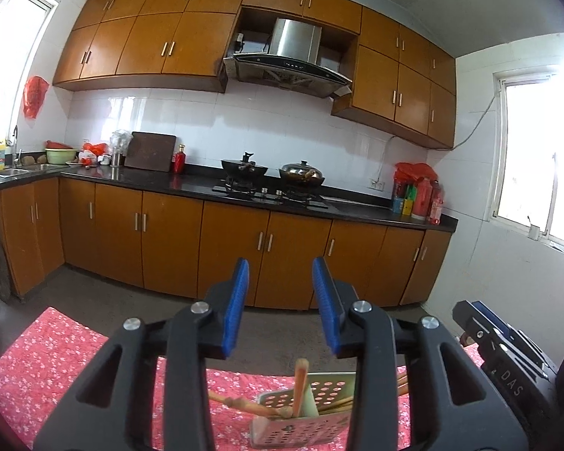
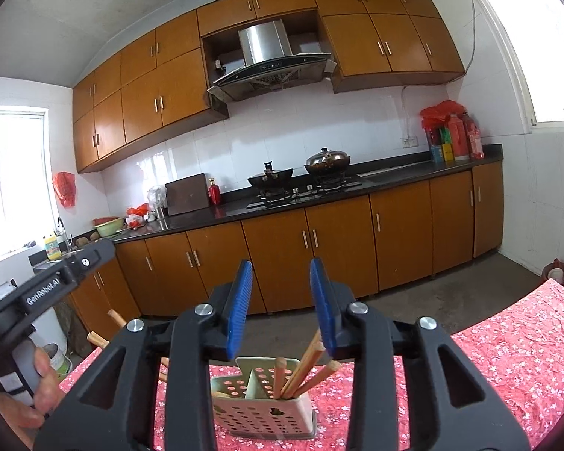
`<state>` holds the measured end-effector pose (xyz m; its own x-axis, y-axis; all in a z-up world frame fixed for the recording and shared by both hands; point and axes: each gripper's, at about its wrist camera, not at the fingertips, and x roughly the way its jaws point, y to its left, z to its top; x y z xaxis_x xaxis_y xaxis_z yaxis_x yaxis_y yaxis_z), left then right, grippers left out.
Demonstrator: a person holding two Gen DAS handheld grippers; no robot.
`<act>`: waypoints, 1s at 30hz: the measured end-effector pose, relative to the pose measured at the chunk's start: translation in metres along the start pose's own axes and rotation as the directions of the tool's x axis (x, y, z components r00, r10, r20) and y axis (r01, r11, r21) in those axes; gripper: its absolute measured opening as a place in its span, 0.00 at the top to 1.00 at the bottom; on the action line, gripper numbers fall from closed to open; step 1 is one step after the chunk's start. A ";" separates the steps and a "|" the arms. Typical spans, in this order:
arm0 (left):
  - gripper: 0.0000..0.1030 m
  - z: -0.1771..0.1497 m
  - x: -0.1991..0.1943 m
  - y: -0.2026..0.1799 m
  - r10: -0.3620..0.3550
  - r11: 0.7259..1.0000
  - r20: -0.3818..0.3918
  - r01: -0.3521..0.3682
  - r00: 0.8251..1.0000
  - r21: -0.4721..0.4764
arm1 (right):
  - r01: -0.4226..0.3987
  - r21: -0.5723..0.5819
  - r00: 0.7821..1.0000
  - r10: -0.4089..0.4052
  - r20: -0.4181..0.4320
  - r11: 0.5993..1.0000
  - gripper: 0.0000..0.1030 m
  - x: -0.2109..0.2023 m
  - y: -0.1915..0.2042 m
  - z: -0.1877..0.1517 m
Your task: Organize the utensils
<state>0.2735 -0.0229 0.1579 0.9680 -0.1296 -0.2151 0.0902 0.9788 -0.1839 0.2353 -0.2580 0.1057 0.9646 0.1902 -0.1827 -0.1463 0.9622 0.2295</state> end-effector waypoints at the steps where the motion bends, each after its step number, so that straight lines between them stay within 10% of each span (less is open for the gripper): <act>1: 0.63 0.001 -0.002 0.001 0.005 1.000 0.000 -0.005 1.000 -0.001 | 0.005 -0.004 1.000 -0.005 -0.001 1.000 0.67 -0.002 0.000 0.000; 10: 0.43 0.002 -0.041 0.015 0.041 0.999 0.014 -0.041 0.999 0.016 | 0.029 -0.036 1.000 -0.029 0.009 0.999 0.56 -0.027 0.005 0.005; 16: 0.12 -0.016 -0.083 0.017 0.064 0.995 0.011 -0.065 0.998 0.081 | 0.057 -0.066 0.998 -0.054 0.042 0.996 0.06 -0.070 0.011 -0.004; 30: 0.04 -0.112 -0.185 0.020 0.170 0.970 -0.013 -0.165 0.985 0.179 | 0.152 -0.160 0.984 -0.164 -0.064 0.975 0.02 -0.142 0.019 -0.081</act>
<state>0.0697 0.0033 0.0866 0.9660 0.0364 -0.2560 -0.0300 0.9991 0.0288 0.0772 -0.2506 0.0583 0.9595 0.0421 -0.2786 -0.0313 0.9986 0.0432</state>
